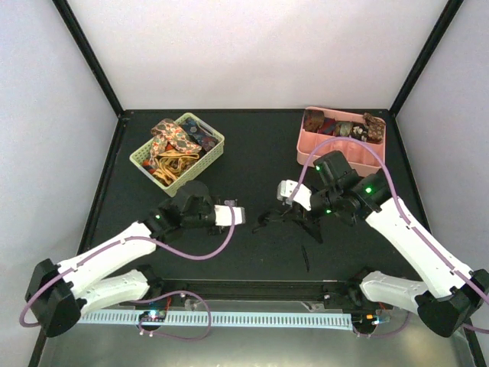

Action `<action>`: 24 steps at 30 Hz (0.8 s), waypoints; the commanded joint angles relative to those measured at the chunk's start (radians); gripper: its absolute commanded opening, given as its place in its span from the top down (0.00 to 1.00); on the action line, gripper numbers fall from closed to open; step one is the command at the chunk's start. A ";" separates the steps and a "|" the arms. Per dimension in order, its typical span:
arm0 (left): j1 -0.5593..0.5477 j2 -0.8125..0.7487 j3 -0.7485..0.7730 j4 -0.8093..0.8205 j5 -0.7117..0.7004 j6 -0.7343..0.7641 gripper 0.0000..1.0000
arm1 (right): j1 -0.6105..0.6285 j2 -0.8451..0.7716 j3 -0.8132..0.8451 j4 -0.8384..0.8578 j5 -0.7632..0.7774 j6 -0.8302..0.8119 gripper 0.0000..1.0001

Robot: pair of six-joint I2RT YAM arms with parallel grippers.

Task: Roll the ties
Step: Flatten out the tie at the center of the board.

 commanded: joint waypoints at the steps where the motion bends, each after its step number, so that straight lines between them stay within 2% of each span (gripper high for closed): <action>1: 0.010 -0.049 0.087 -0.302 0.148 0.045 0.98 | -0.005 0.010 -0.007 -0.063 -0.001 -0.055 0.98; 5: 0.034 -0.085 0.106 -0.482 0.220 0.068 0.99 | -0.005 0.062 -0.038 -0.060 0.016 -0.088 0.98; 8: 0.044 -0.101 0.089 -0.555 0.246 0.078 0.98 | -0.005 0.129 -0.081 -0.011 0.024 -0.106 0.98; 11: 0.070 -0.100 0.044 -0.544 0.243 0.071 0.98 | -0.005 0.235 -0.115 0.069 0.021 -0.117 0.98; 16: 0.154 -0.036 0.007 -0.424 0.182 0.039 0.98 | -0.016 0.504 -0.051 0.111 0.038 -0.140 0.98; 17: 0.165 -0.027 -0.001 -0.396 0.169 0.031 0.92 | -0.024 0.540 -0.039 0.117 0.048 -0.143 0.98; 20: 0.165 0.001 -0.026 -0.305 0.144 0.050 0.45 | -0.066 0.606 -0.021 0.140 0.063 -0.151 0.98; 21: 0.164 0.012 -0.030 -0.281 0.153 0.055 0.35 | -0.083 0.623 -0.018 0.149 0.079 -0.154 0.98; 24: 0.153 0.059 -0.039 -0.195 0.186 0.048 0.17 | -0.134 0.656 -0.025 0.164 0.119 -0.176 0.95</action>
